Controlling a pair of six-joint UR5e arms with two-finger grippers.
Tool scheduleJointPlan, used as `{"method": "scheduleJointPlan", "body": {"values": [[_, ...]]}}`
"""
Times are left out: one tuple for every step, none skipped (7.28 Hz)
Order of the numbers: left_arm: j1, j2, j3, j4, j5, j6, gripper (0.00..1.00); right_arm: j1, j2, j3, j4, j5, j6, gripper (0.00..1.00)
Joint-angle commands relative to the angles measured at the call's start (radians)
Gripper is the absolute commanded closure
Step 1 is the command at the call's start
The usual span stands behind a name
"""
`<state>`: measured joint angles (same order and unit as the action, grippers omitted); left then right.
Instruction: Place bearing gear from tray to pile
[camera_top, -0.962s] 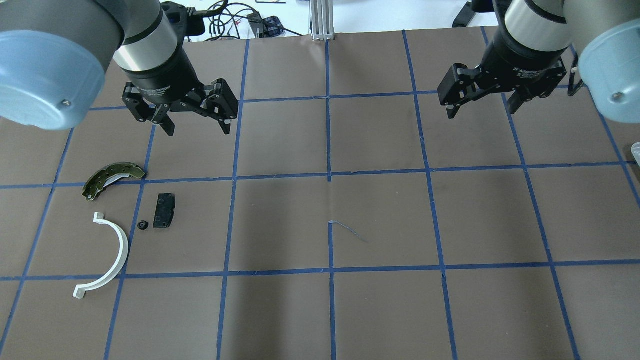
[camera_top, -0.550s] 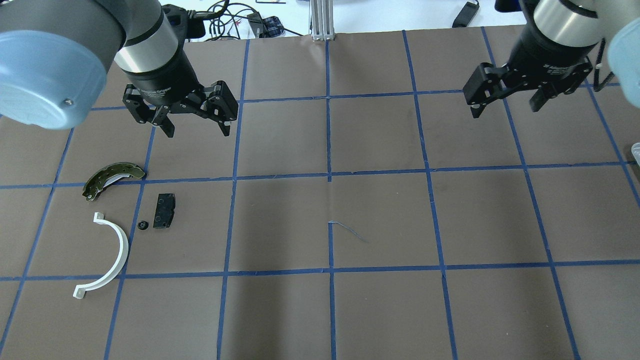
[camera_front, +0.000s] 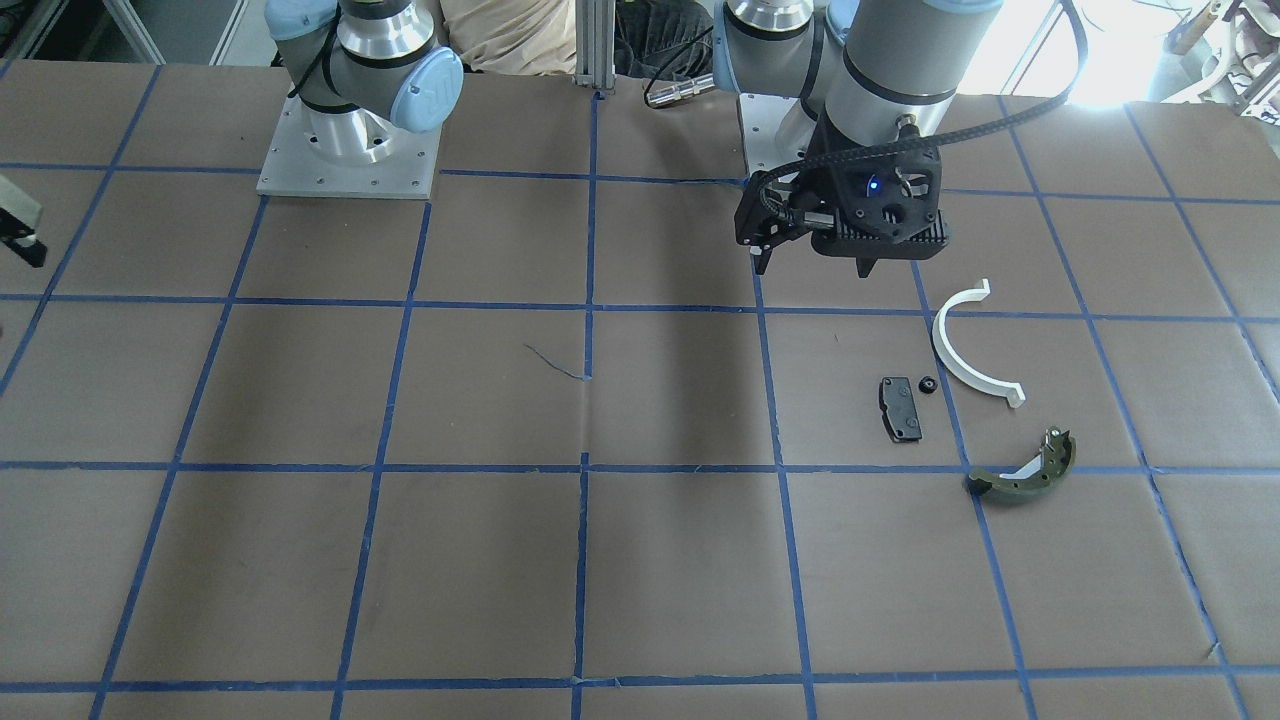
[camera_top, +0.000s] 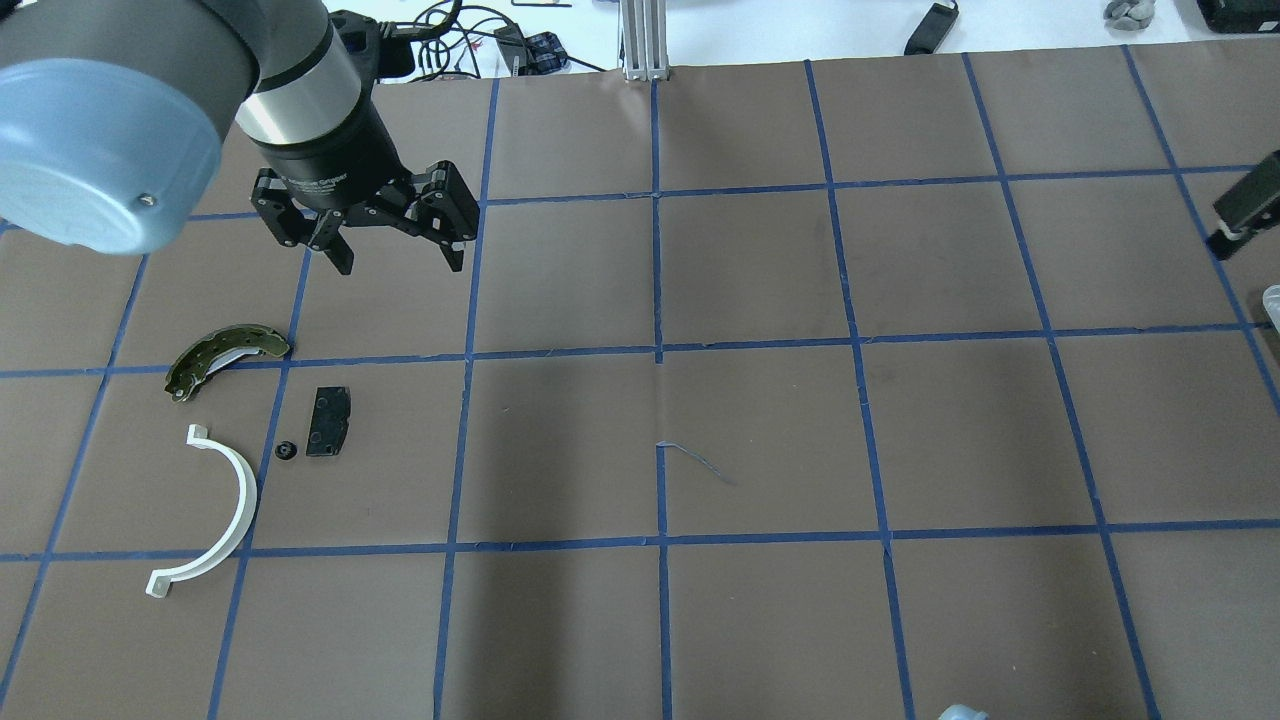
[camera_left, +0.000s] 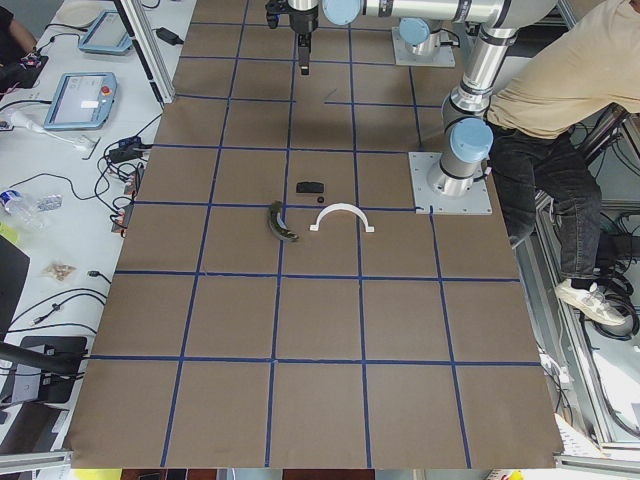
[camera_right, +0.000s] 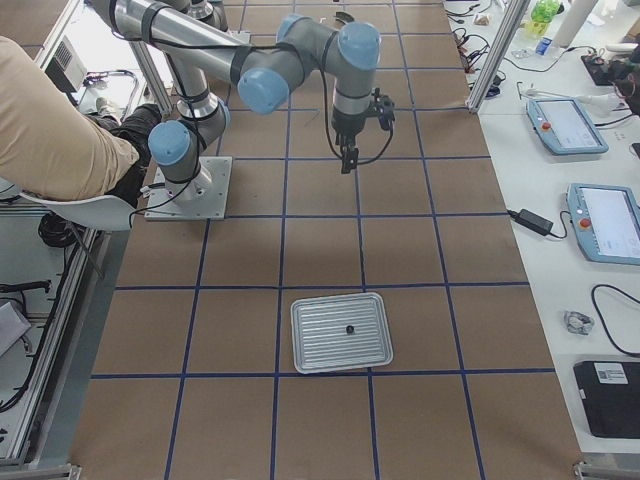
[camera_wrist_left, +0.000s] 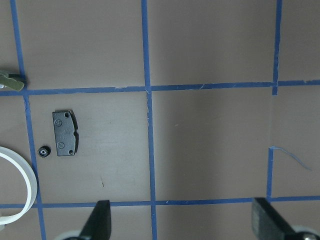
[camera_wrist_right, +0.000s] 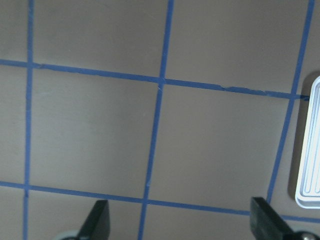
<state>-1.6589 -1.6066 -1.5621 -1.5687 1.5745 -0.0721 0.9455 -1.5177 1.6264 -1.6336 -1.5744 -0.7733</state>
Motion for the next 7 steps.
{"method": "scheduleJointPlan", "body": {"values": [[-0.001,-0.001,0.001,0.001,0.004,0.0,0.0,-0.207,0.213,-0.011,-0.241,-0.001,-0.258,0.0],[-0.002,0.002,-0.001,0.001,0.004,0.0,0.0,-0.262,0.302,-0.028,-0.349,-0.016,-0.318,0.0],[-0.002,0.001,0.001,0.001,0.004,0.0,0.0,-0.295,0.391,-0.049,-0.444,-0.015,-0.396,0.0],[-0.002,-0.007,0.001,0.007,0.006,0.0,0.0,-0.322,0.451,-0.086,-0.453,-0.012,-0.415,0.0],[-0.002,-0.006,-0.001,0.007,0.006,0.0,0.0,-0.341,0.493,-0.121,-0.451,-0.009,-0.428,0.0],[-0.002,-0.004,0.001,0.007,0.004,0.002,0.0,-0.341,0.536,-0.155,-0.45,-0.006,-0.431,0.0],[-0.002,-0.003,-0.001,0.007,0.004,0.002,0.0,-0.341,0.572,-0.18,-0.447,-0.004,-0.431,0.0]]}}
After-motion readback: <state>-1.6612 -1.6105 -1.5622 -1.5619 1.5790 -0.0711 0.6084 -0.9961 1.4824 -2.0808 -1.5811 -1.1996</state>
